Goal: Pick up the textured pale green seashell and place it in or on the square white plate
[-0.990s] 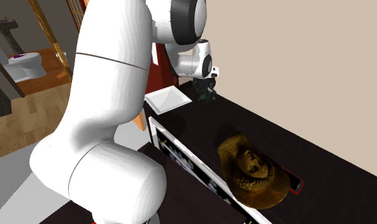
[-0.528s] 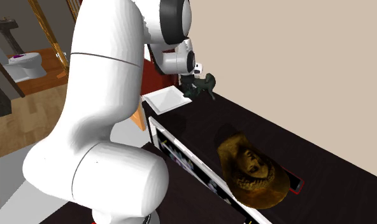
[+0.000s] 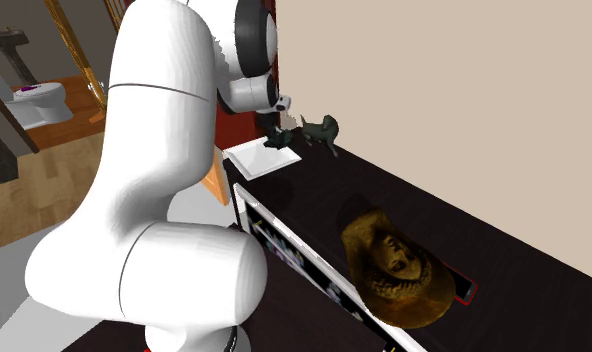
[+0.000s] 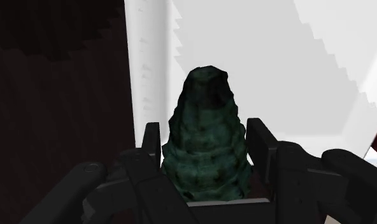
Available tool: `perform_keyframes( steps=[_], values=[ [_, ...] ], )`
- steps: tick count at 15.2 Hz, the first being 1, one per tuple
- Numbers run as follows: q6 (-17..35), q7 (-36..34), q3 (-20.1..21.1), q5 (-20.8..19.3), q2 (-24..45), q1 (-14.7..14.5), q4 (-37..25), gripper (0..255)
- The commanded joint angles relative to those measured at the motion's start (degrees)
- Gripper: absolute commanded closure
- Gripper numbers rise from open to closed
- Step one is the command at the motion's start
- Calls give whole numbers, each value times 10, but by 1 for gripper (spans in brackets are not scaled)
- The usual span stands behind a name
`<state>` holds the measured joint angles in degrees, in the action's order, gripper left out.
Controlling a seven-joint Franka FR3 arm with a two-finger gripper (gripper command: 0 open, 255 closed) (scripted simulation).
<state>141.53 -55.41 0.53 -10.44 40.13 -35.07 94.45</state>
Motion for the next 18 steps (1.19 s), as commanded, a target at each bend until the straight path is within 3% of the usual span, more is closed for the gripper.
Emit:
perform_keyframes(
  steps=[1,5,18],
  values=[
    [-14,-23,1,-2,16,-21,-27,255],
    [-55,-64,3,-5,60,-65,-107,255],
    [-9,-73,-2,-10,124,-67,-125,255]
  ],
)
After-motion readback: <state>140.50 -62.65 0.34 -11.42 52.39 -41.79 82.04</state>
